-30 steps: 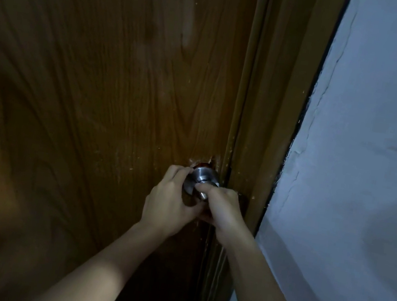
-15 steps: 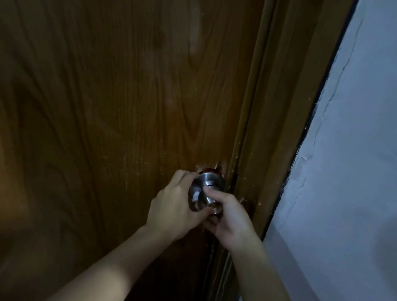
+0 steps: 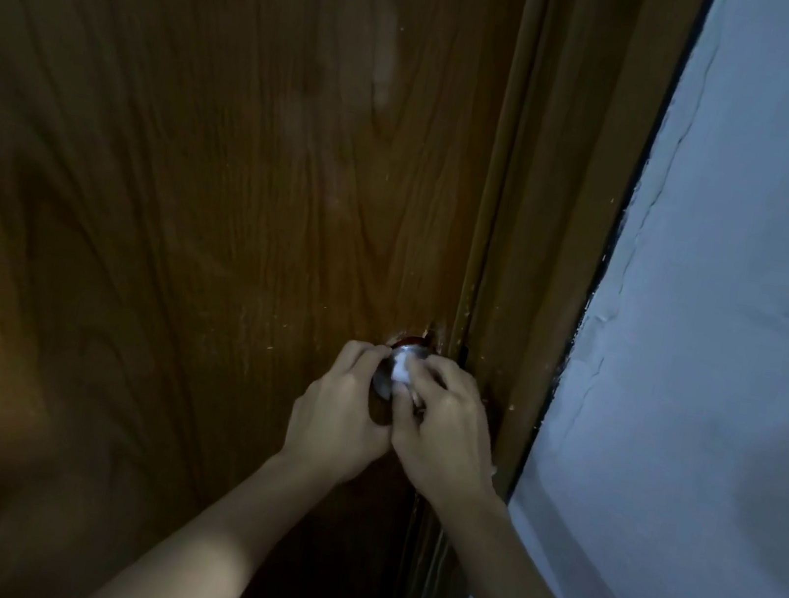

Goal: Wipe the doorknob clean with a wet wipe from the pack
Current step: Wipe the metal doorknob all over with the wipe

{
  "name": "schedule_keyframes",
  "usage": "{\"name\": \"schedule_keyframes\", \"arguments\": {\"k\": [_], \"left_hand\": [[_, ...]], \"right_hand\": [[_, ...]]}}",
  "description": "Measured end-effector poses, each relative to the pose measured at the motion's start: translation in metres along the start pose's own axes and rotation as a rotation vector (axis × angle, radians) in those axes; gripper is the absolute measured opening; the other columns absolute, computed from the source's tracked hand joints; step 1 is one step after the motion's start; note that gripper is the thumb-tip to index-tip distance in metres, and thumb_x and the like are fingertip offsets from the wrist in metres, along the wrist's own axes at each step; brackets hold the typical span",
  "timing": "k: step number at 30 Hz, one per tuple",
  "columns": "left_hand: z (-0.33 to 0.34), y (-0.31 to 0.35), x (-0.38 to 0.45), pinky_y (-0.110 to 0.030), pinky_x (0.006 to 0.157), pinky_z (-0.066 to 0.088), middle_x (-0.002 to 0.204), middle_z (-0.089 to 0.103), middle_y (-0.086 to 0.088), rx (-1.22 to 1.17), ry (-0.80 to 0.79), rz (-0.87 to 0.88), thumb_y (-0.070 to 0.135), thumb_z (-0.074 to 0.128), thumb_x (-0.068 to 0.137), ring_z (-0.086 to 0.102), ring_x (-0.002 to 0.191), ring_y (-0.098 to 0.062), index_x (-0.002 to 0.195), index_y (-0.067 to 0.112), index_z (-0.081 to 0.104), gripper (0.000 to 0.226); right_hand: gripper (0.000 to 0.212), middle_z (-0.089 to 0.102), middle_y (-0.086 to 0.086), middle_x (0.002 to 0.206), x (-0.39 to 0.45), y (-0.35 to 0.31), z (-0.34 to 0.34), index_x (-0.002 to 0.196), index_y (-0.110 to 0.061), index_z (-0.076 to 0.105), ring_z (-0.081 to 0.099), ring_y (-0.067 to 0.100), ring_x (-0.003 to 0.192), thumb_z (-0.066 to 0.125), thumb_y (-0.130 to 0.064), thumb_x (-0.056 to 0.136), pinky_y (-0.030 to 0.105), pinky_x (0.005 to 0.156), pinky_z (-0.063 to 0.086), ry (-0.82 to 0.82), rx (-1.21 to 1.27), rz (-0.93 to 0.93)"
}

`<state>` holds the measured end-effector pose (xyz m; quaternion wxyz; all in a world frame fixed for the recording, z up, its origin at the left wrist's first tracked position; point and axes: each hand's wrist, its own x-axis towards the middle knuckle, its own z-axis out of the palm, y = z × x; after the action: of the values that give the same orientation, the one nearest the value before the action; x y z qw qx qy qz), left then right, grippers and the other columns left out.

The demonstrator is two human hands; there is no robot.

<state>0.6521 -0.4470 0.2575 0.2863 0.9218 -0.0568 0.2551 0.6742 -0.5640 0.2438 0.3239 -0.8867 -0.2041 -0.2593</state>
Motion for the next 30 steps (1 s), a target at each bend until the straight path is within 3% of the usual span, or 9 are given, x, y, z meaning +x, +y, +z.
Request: {"name": "schedule_keyframes", "arguments": {"k": [6,8,11,14,17,21,24,27,30], "left_hand": [[0.002,-0.001,0.002,-0.021,0.072,0.042,0.127,0.045,0.006,-0.002,0.019,-0.003,0.030,0.071,0.071,0.055,0.102,-0.014,0.129,0.019,0.042,0.066],[0.003,-0.001,0.001,-0.021,0.073,0.042,0.126,0.046,0.006,-0.005,0.020,-0.005,0.033,0.072,0.070,0.054,0.102,-0.013,0.129,0.020,0.043,0.067],[0.000,-0.003,0.001,-0.020,0.078,0.042,0.126,0.046,0.006,-0.009,0.002,0.013,0.037,0.073,0.069,0.052,0.107,-0.011,0.130,0.020,0.042,0.070],[-0.005,-0.004,0.001,-0.021,0.083,0.041,0.129,0.043,0.008,0.000,-0.053,0.025,0.045,0.074,0.065,0.048,0.112,-0.009,0.132,0.022,0.039,0.079],[-0.008,-0.004,0.001,-0.025,0.087,0.044,0.131,0.043,0.009,0.019,-0.075,0.019,0.047,0.074,0.065,0.047,0.114,-0.010,0.133,0.023,0.038,0.081],[-0.011,-0.004,0.002,-0.027,0.085,0.047,0.129,0.045,0.006,0.010,-0.073,0.046,0.043,0.072,0.068,0.049,0.111,-0.011,0.132,0.021,0.040,0.074],[-0.011,-0.006,0.004,-0.026,0.082,0.048,0.126,0.048,0.006,-0.017,-0.060,0.058,0.040,0.071,0.071,0.052,0.107,-0.011,0.130,0.021,0.044,0.067],[-0.010,-0.008,0.005,-0.025,0.077,0.047,0.125,0.048,0.006,-0.044,-0.054,0.057,0.037,0.068,0.073,0.054,0.104,-0.012,0.128,0.021,0.045,0.062],[-0.010,-0.008,0.004,-0.021,0.077,0.044,0.124,0.048,0.005,-0.042,-0.054,0.075,0.036,0.069,0.074,0.052,0.103,-0.010,0.129,0.020,0.045,0.062]], "right_hand": [[0.045,0.048,0.005,0.131,0.003,-0.010,0.003,0.133,-0.010,0.044,0.045,0.017,0.118,0.048,-0.030,0.092,0.023,0.093,0.033,0.003,0.338,0.373],[0.034,0.061,0.006,0.113,0.005,-0.015,0.003,0.115,-0.012,0.061,0.057,0.013,0.103,0.044,-0.032,0.094,0.025,0.089,0.045,0.070,0.469,0.488],[0.013,0.067,-0.007,0.074,0.011,-0.022,0.000,0.091,-0.025,0.069,0.062,-0.001,0.067,0.056,-0.024,0.088,0.013,0.062,0.049,0.230,0.689,0.686],[0.005,0.069,-0.001,0.079,0.022,-0.023,-0.001,0.081,-0.017,0.072,0.065,0.013,0.075,0.069,-0.015,0.078,0.024,0.064,0.052,0.356,0.902,0.959],[0.004,0.069,0.001,0.075,0.027,-0.023,0.003,0.073,-0.017,0.071,0.063,0.013,0.068,0.071,-0.014,0.075,0.022,0.052,0.047,0.464,0.901,1.071],[0.007,0.063,-0.008,0.065,0.021,-0.025,0.006,0.078,-0.016,0.072,0.060,0.005,0.062,0.066,-0.014,0.080,0.020,0.055,0.051,0.560,0.575,0.759],[0.014,0.069,-0.002,0.084,0.013,-0.022,0.009,0.092,-0.013,0.071,0.060,0.006,0.073,0.060,-0.017,0.086,0.002,0.058,0.037,0.454,0.382,0.463],[0.029,0.056,0.003,0.109,0.001,-0.017,0.014,0.116,-0.010,0.061,0.048,0.006,0.090,0.048,-0.023,0.092,0.009,0.068,0.035,0.289,0.265,0.246],[0.043,0.041,0.003,0.119,-0.001,-0.012,0.015,0.133,-0.012,0.043,0.040,0.008,0.099,0.040,-0.030,0.094,0.021,0.077,0.035,0.193,0.224,0.250]]}}
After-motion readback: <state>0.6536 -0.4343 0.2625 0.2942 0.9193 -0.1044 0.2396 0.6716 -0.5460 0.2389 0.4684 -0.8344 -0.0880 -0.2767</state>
